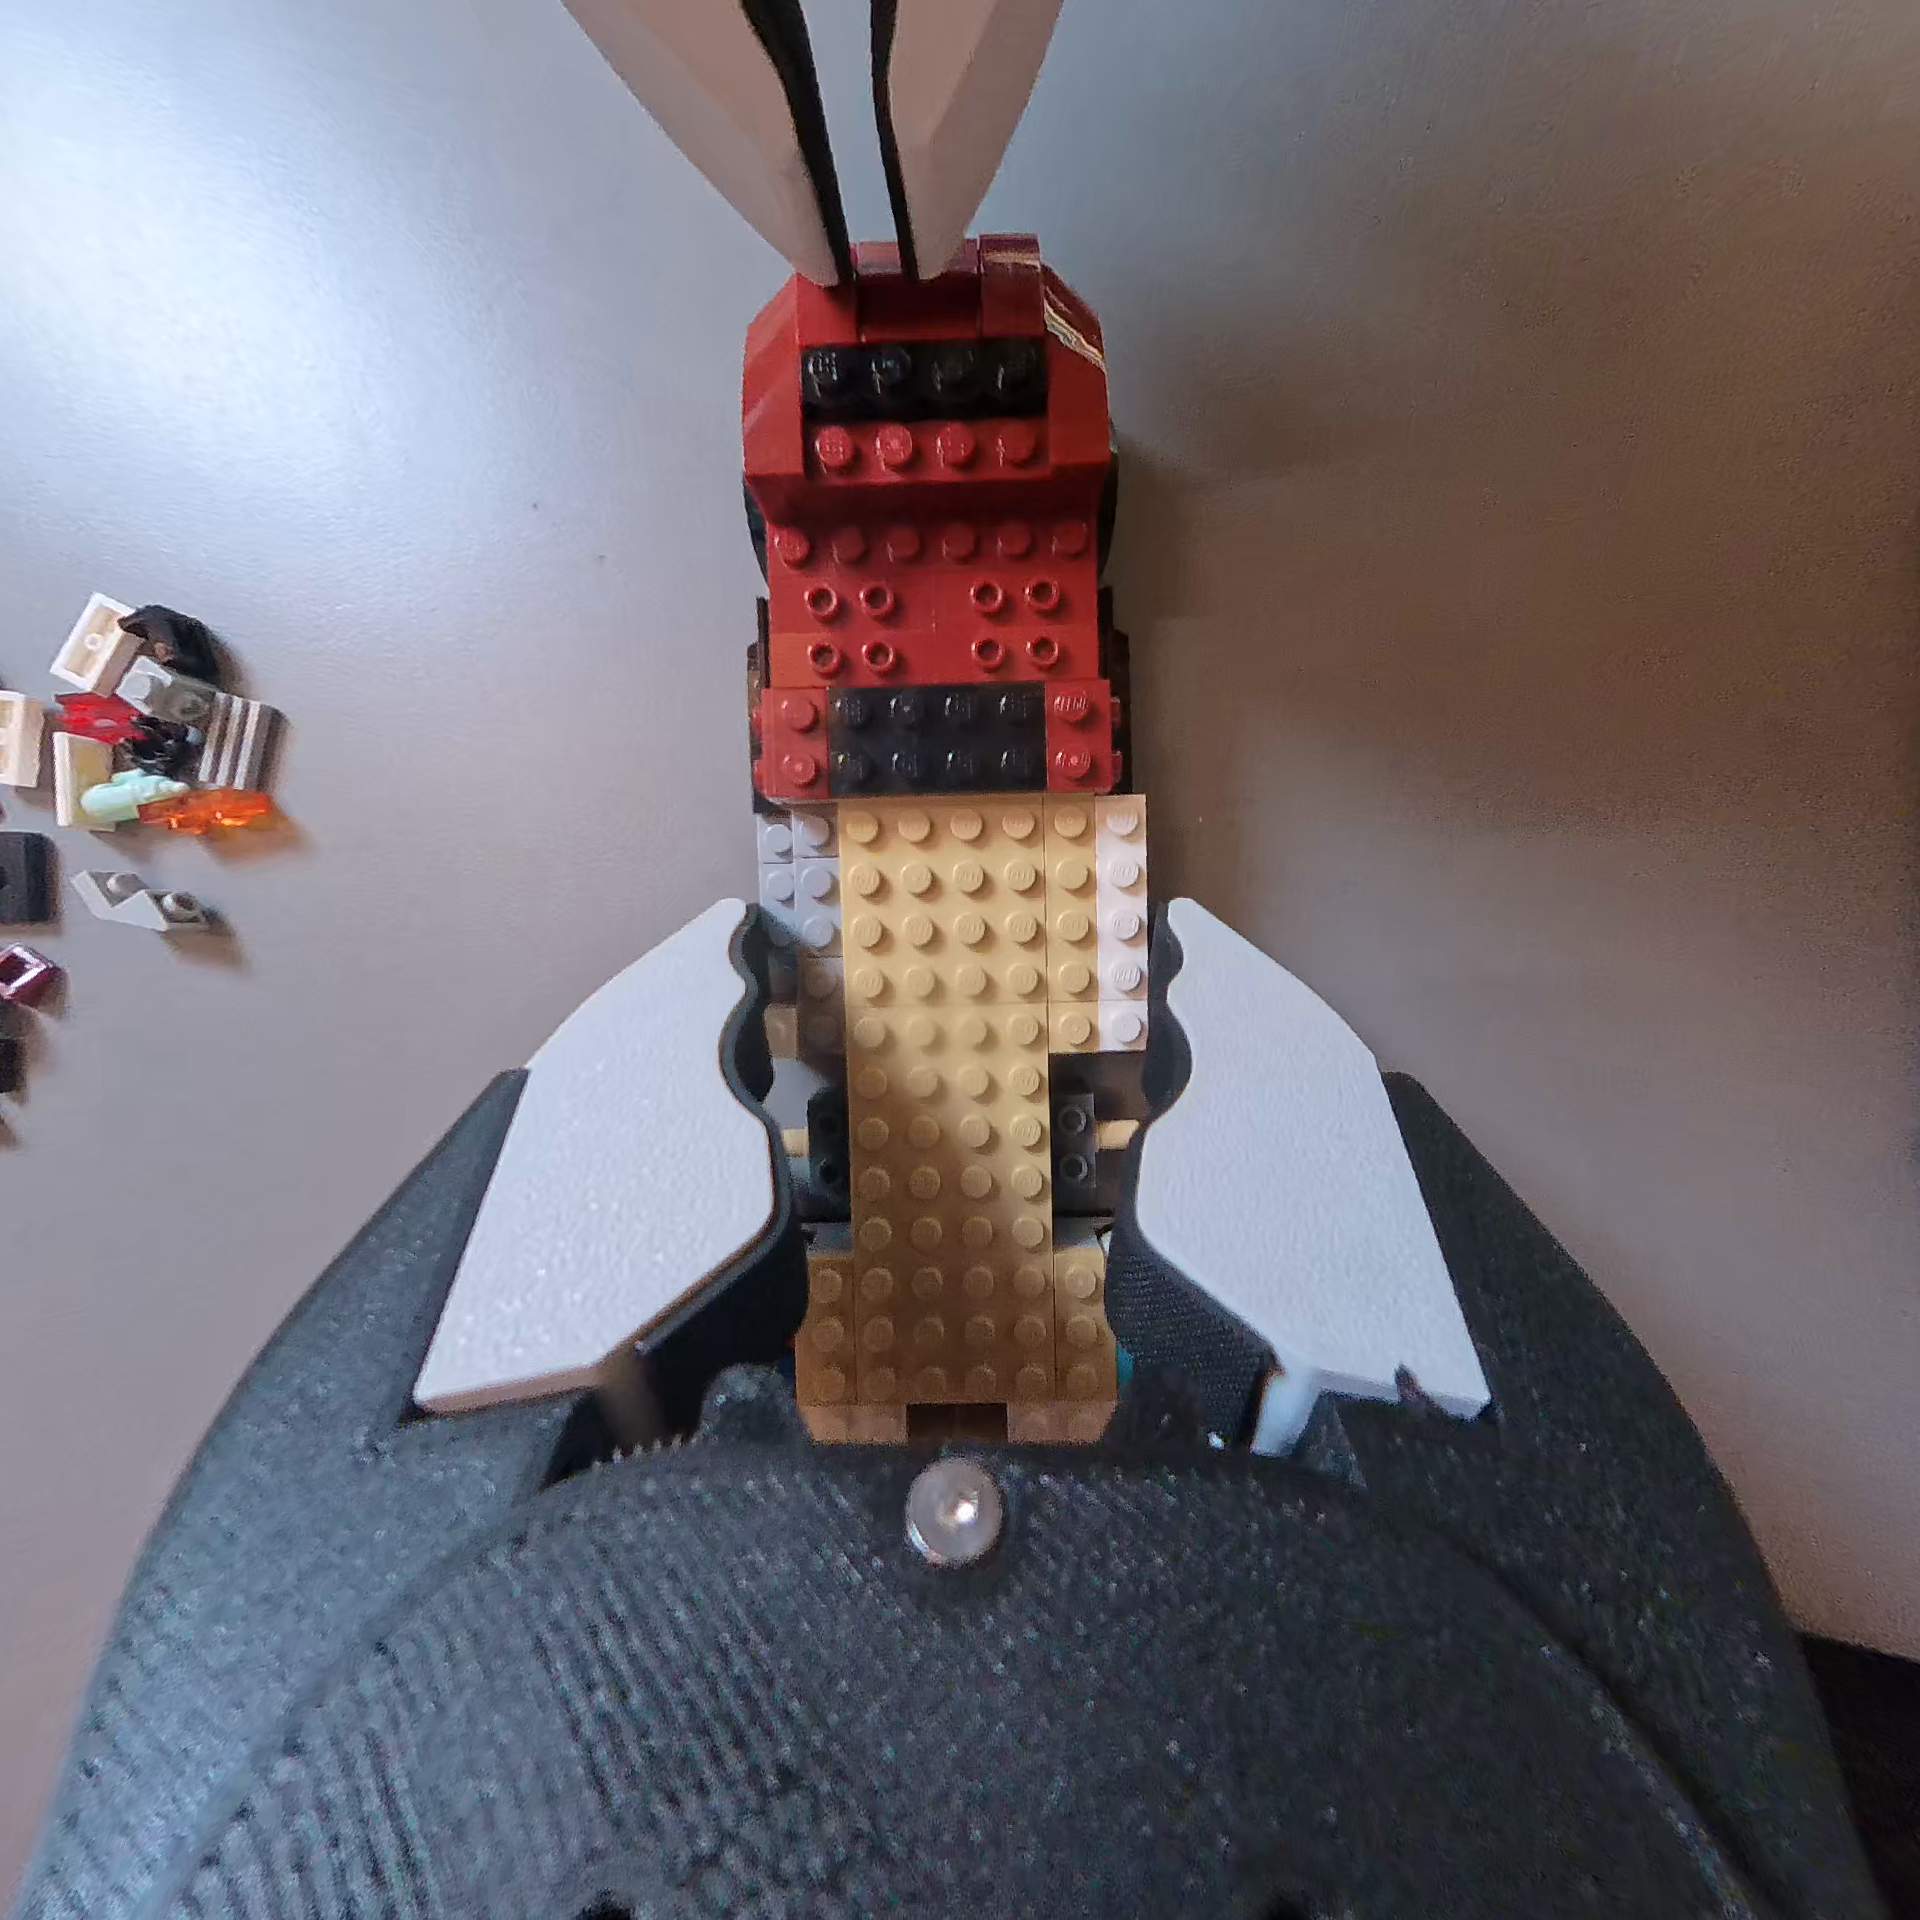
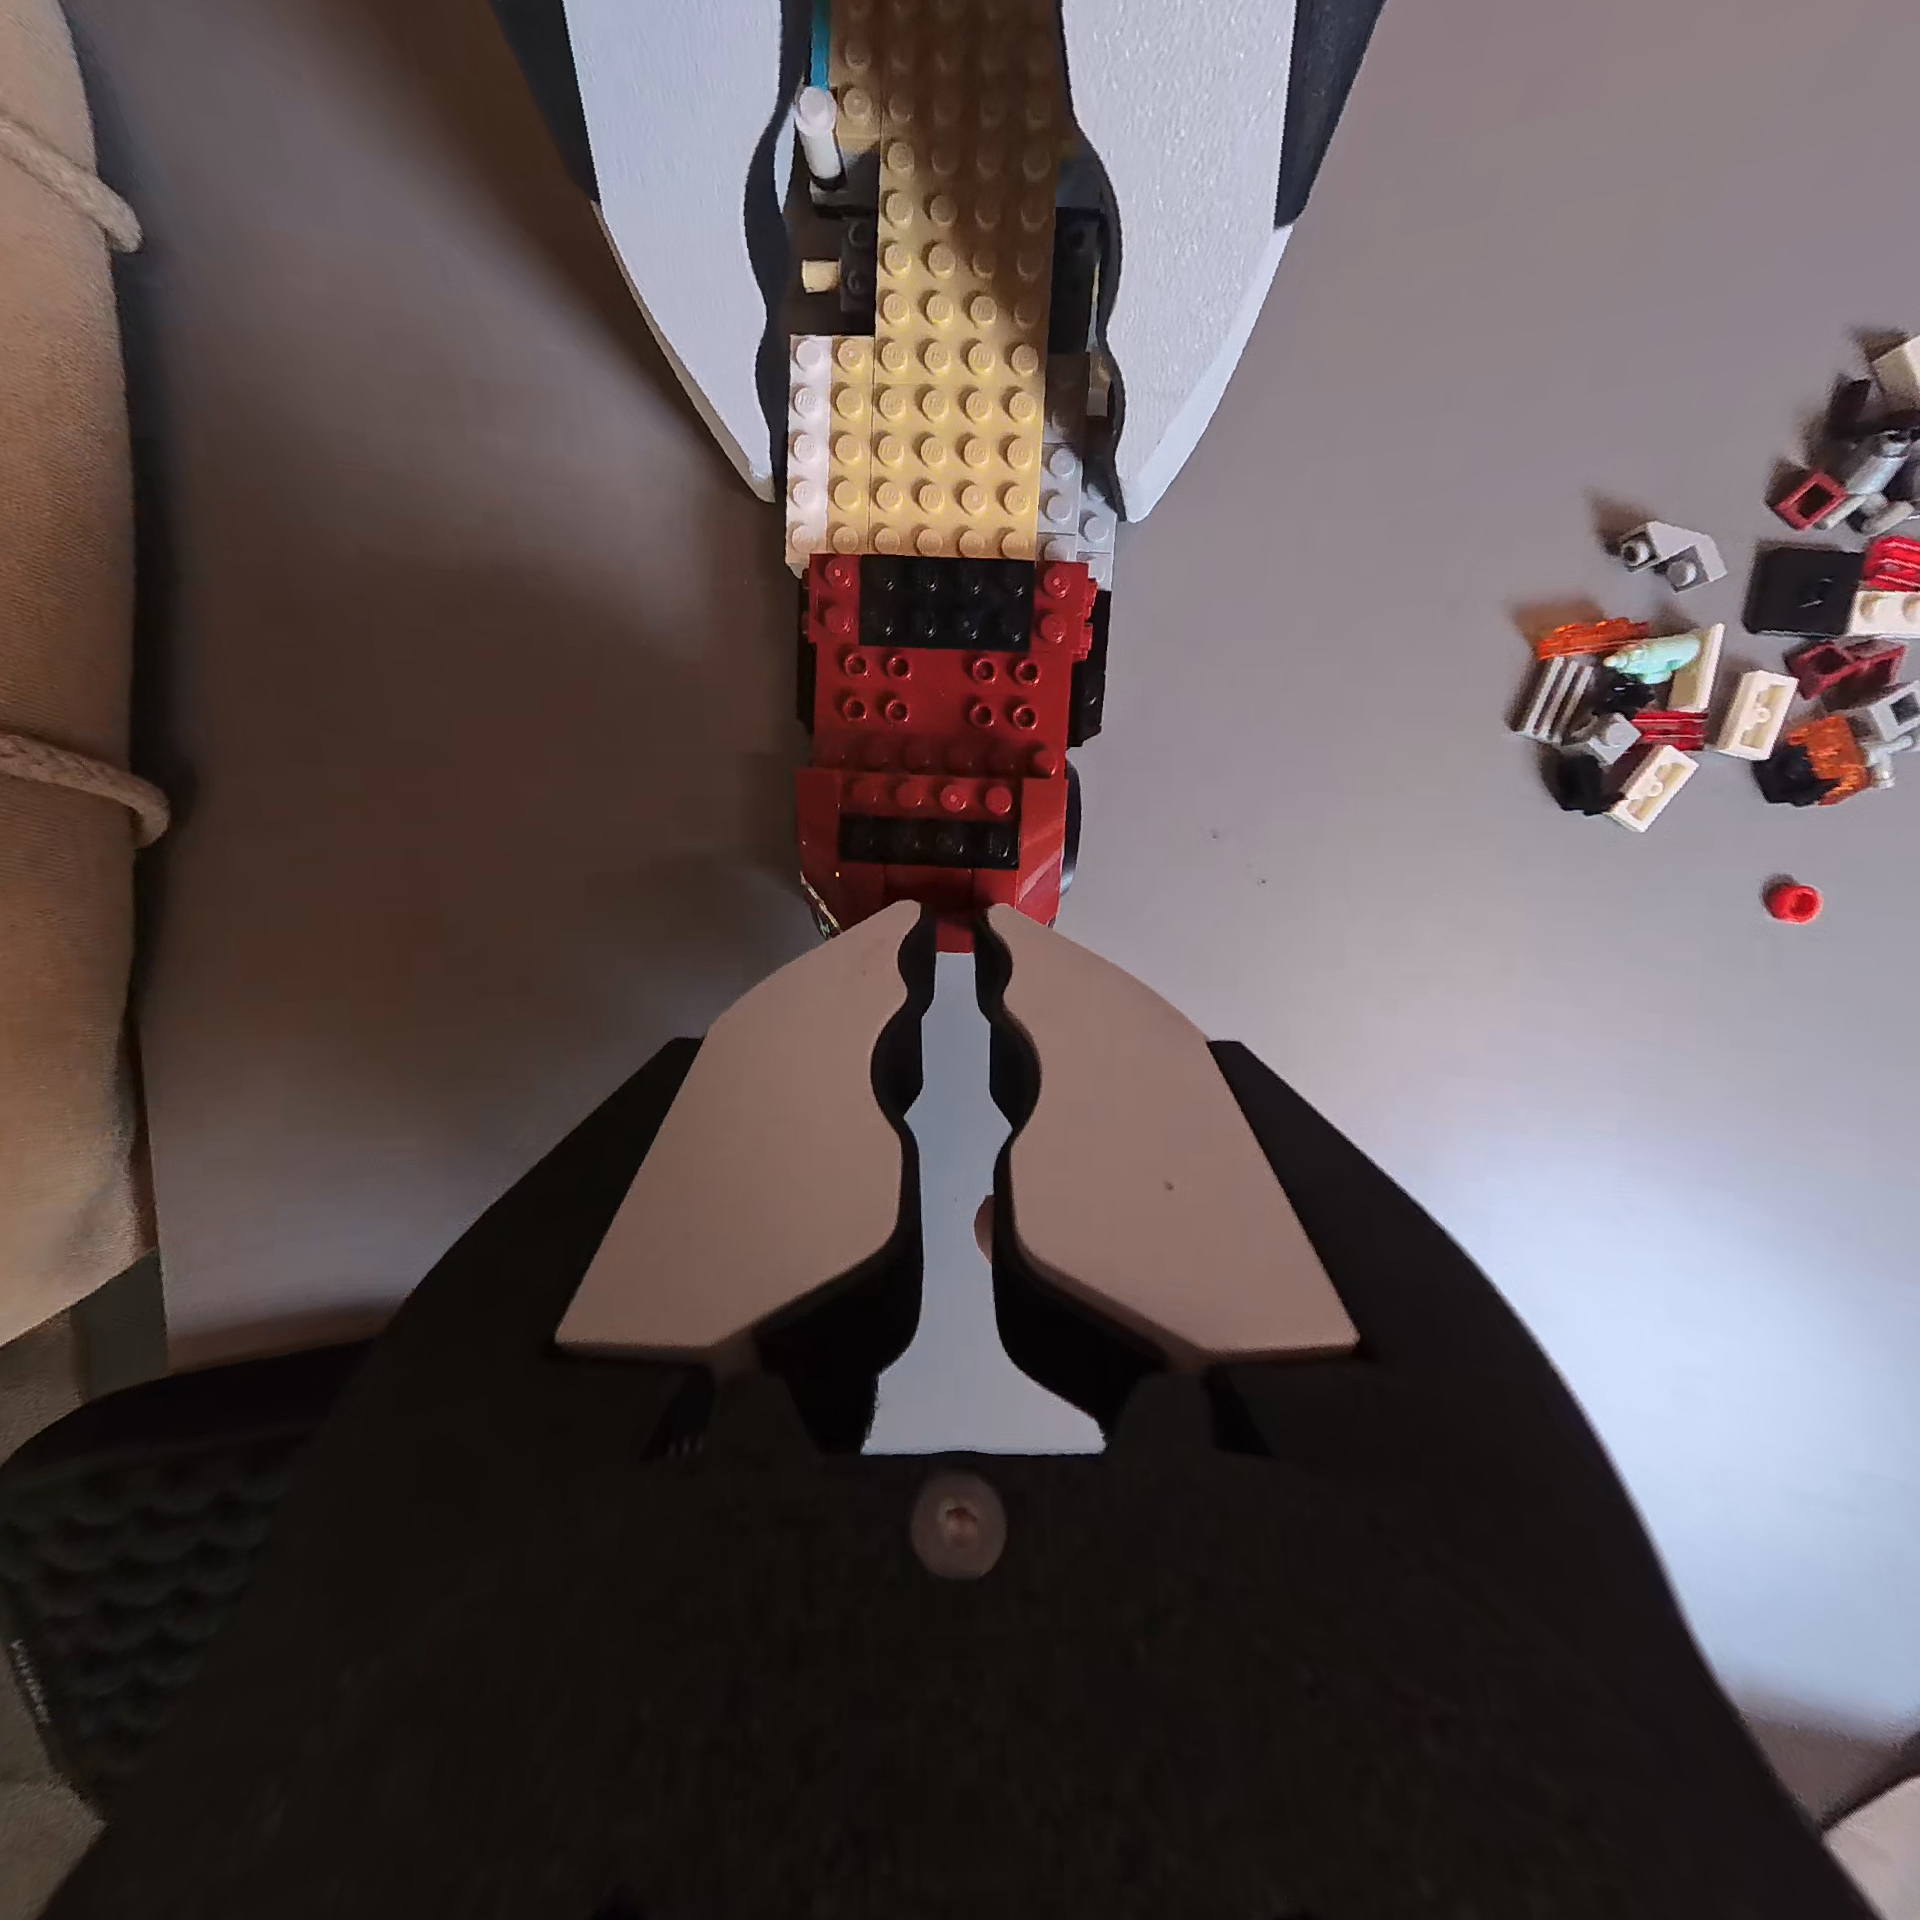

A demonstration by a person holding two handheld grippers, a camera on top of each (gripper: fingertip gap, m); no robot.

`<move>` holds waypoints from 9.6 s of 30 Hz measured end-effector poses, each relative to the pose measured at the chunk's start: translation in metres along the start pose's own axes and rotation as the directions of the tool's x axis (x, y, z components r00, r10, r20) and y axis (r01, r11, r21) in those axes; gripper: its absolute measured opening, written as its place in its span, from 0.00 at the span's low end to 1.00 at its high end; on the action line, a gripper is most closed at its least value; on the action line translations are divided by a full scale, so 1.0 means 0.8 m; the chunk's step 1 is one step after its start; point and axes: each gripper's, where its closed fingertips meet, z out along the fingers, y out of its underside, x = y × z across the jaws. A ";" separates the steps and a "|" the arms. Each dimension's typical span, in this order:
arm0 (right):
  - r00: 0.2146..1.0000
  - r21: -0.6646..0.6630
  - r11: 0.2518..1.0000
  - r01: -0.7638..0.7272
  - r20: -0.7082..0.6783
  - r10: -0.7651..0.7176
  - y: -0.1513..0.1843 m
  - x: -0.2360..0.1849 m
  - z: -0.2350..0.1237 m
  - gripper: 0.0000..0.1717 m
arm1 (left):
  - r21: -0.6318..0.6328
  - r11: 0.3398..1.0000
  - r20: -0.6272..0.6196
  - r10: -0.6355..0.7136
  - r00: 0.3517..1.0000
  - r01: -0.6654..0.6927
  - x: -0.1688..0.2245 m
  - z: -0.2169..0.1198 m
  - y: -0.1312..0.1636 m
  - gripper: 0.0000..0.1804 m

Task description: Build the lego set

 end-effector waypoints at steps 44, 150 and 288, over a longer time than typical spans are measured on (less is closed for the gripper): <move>0.999 -0.044 0.999 0.007 -0.041 -0.008 -0.012 -0.007 0.004 0.08 | 0.023 1.000 -0.005 -0.001 1.000 0.002 0.001 0.001 -0.001 0.39; 0.491 0.890 0.450 0.073 -0.425 0.760 0.080 0.080 -0.195 0.00 | 0.844 0.534 0.456 -0.669 0.587 -0.048 -0.086 -0.231 0.017 0.00; 0.979 0.217 0.968 0.124 -0.185 -0.084 -0.047 0.216 0.020 0.04 | 0.678 0.732 0.514 -0.534 0.671 0.063 -0.097 -0.144 0.043 0.01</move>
